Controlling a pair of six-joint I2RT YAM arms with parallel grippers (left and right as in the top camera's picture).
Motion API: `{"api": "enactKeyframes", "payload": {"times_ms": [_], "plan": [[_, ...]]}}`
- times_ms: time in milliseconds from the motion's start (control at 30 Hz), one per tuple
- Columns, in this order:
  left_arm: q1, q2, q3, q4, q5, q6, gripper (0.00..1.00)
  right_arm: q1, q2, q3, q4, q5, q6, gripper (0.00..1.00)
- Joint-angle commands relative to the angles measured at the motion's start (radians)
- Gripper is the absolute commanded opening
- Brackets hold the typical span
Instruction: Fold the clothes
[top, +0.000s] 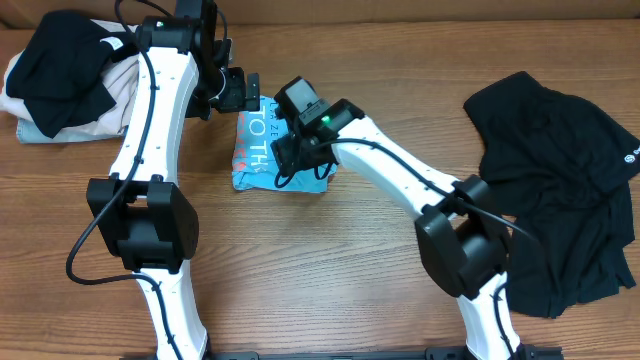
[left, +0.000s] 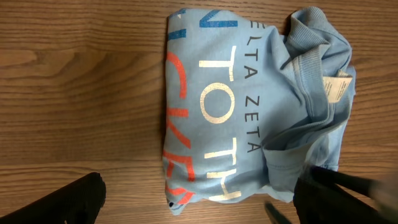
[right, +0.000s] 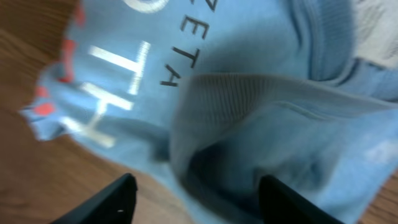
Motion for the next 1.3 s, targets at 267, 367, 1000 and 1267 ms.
{"api": "enactKeyframes", "payload": {"times_ms": [267, 367, 1000, 1267], "plan": [[0.006, -0.002, 0.013, -0.016, 0.015, 0.057, 1.0, -0.06, -0.026, 0.019, -0.038, 0.033, -0.018, 0.04], [0.006, -0.002, 0.013, -0.017, 0.015, 0.057, 1.0, -0.106, -0.065, 0.023, -0.121, 0.003, 0.008, 0.04], [0.007, -0.002, 0.013, -0.021, 0.015, 0.08, 1.0, -0.202, -0.082, -0.154, -0.286, -0.153, 0.057, 0.48], [0.007, -0.002, 0.012, -0.021, 0.006, 0.079, 1.0, -0.214, -0.181, -0.031, -0.209, -0.076, -0.005, 0.7]]}}
